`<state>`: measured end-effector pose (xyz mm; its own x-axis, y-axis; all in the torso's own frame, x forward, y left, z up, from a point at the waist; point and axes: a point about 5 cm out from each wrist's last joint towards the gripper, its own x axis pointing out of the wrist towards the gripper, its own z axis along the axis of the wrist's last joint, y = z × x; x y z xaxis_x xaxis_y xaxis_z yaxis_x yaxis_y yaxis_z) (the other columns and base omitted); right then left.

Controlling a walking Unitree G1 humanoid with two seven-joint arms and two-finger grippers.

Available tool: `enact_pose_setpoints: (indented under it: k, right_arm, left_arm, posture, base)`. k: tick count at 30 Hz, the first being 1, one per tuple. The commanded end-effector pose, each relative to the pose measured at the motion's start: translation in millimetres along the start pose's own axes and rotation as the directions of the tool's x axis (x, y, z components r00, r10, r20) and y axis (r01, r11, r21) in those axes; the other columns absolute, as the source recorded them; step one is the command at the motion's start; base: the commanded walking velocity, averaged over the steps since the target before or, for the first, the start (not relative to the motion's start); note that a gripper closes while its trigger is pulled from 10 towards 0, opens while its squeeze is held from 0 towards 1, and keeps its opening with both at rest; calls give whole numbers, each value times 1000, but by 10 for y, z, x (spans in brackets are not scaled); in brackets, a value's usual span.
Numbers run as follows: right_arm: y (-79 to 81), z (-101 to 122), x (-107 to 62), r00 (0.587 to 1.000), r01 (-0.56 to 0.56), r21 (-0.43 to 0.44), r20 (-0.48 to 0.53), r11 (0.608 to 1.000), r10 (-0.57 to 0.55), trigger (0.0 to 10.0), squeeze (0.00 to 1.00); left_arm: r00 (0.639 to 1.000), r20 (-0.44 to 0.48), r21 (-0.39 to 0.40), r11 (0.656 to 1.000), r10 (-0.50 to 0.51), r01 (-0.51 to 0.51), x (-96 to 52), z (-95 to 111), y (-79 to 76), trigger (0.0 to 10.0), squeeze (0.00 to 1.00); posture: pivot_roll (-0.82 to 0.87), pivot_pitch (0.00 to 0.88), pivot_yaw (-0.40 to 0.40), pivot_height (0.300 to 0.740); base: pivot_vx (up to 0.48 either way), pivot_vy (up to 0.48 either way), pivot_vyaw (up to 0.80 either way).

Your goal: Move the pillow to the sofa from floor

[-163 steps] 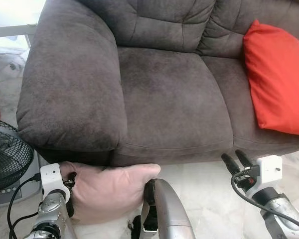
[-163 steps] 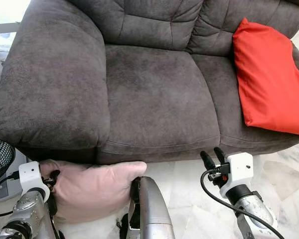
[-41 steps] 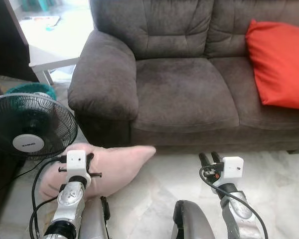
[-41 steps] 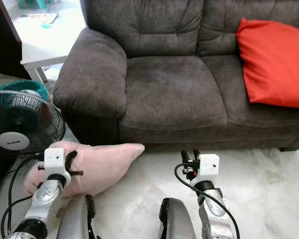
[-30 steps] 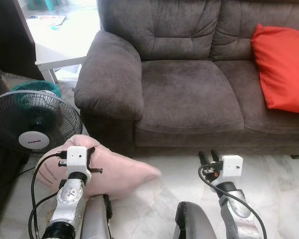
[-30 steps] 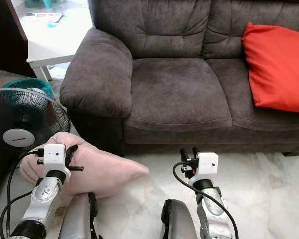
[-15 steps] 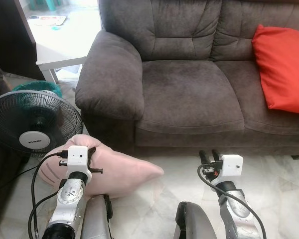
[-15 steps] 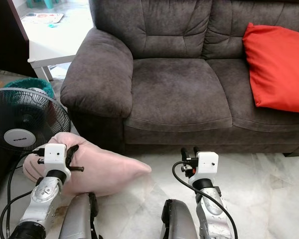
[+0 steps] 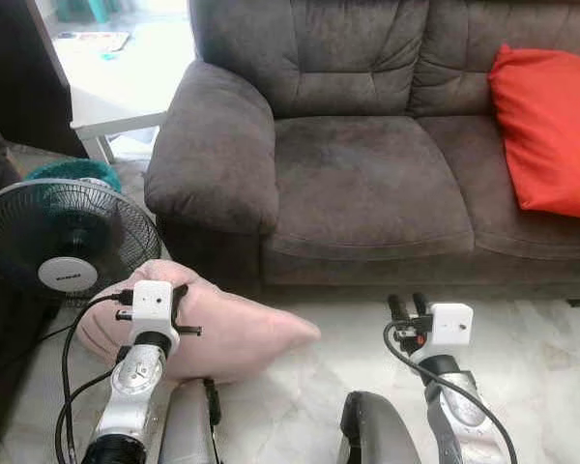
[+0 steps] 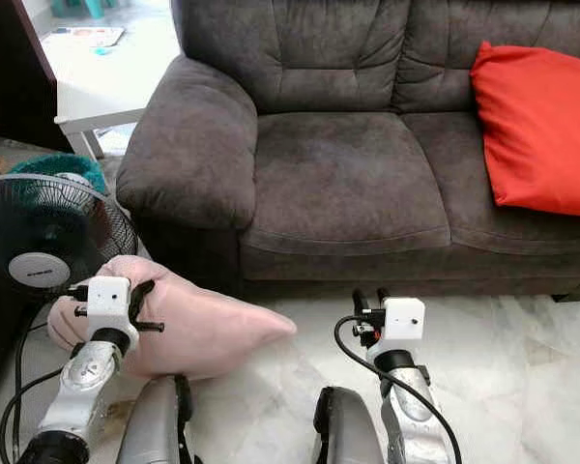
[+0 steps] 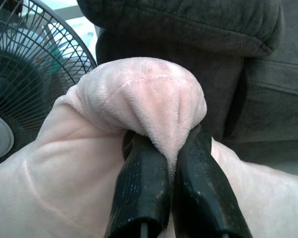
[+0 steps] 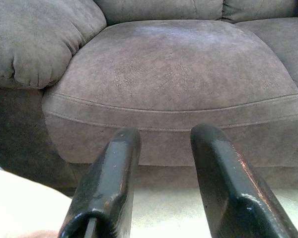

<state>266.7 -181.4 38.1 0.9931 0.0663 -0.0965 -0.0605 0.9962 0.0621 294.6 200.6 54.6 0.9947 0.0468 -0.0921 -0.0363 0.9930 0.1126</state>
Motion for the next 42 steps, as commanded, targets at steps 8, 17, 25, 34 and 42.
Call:
enact_pose_setpoints:
  k: [8, 17, 25, 34, 42]
  right_arm:
    - [-10, 2, -18, 1000, 4, 0, -6, 1000, -4, 10000, 0]
    - [17, -2, -12, 1000, -16, 33, 8, 999, 16, 10000, 0]
    - [9, -9, -4, 1000, -16, 29, 11, 999, 15, 10000, 0]
    - [1, -12, 7, 1000, -18, 26, 10, 999, 18, 10000, 0]
    - [-21, -47, 5, 1000, -18, 24, -9, 1000, 18, 10000, 0]
  left_arm:
    - [994, 107, 9, 1000, -12, 11, 46, 249, -6, 10000, 0]
    - [992, 120, -6, 999, -41, 42, 53, 288, -40, 10000, 0]
    - [988, 141, 4, 998, -69, 69, 53, 331, -89, 10000, 0]
    - [987, 144, 1, 997, -76, 76, 47, 341, -100, 10000, 0]
    - [986, 144, -5, 996, -85, 87, 30, 342, -119, 10000, 0]
  posture:
    - [89, 73, -51, 668]
    - [89, 57, -45, 697]
    - [91, 50, -44, 697]
    - [94, 50, -49, 697]
    - [94, 51, -52, 697]
  base:
    - [0, 0, 0]
    - [0, 0, 0]
    - [-101, 0, 0]
    - [-275, 0, 0]
    - [-277, 0, 0]
